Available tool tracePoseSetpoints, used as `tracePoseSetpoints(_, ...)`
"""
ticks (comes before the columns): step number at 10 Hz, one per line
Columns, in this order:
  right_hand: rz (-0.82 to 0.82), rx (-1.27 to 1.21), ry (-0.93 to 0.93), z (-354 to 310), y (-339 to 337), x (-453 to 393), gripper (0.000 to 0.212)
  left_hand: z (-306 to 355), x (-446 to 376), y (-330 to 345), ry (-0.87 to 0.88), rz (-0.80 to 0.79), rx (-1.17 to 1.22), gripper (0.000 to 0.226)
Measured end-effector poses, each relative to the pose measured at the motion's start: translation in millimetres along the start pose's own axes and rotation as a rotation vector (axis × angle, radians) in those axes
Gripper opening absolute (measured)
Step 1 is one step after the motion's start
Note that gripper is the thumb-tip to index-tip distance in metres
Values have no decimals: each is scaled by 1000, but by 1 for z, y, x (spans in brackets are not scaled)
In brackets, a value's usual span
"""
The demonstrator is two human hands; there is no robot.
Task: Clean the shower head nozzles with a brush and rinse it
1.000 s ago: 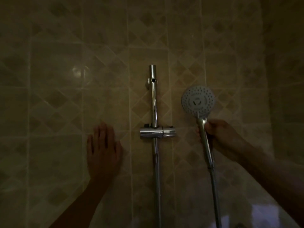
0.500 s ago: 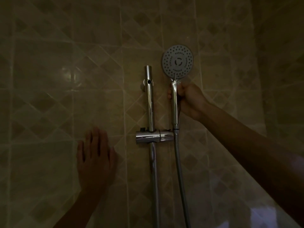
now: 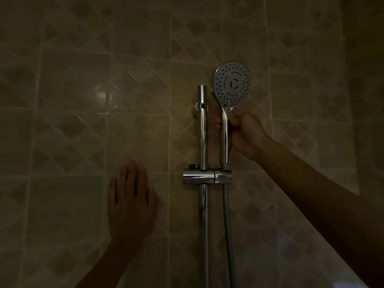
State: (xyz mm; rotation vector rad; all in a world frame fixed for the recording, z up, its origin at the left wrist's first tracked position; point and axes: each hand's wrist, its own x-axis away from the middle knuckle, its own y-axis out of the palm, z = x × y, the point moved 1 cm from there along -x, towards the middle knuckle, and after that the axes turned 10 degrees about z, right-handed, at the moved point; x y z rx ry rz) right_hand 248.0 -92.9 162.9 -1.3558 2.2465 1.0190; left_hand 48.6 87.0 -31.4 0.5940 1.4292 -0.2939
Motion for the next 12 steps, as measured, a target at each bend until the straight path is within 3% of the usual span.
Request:
tracePoseSetpoints(3,-76,130,-148,15,-4,15,27,0,-1,-1,8,-2,-18,55)
tracePoseSetpoints(5,41,410,-363,26,-17,16,27,-1,2,4,7,-34,-37,58)
tracePoseSetpoints(7,39,470,-363,27,-19,18,36,-3,-2,2,7,-139,-15,59)
tracePoseSetpoints(9,71,639,-328,19,-14,35,29,-4,-15,-24,31,-387,-4,68)
tracePoseSetpoints(10,37,741,-249,19,-20,52,31,-7,-35,-50,18,-613,57,81)
tracePoseSetpoints(12,12,1263,-175,9,-33,89,30,1,-84,-86,-191,-981,199,86)
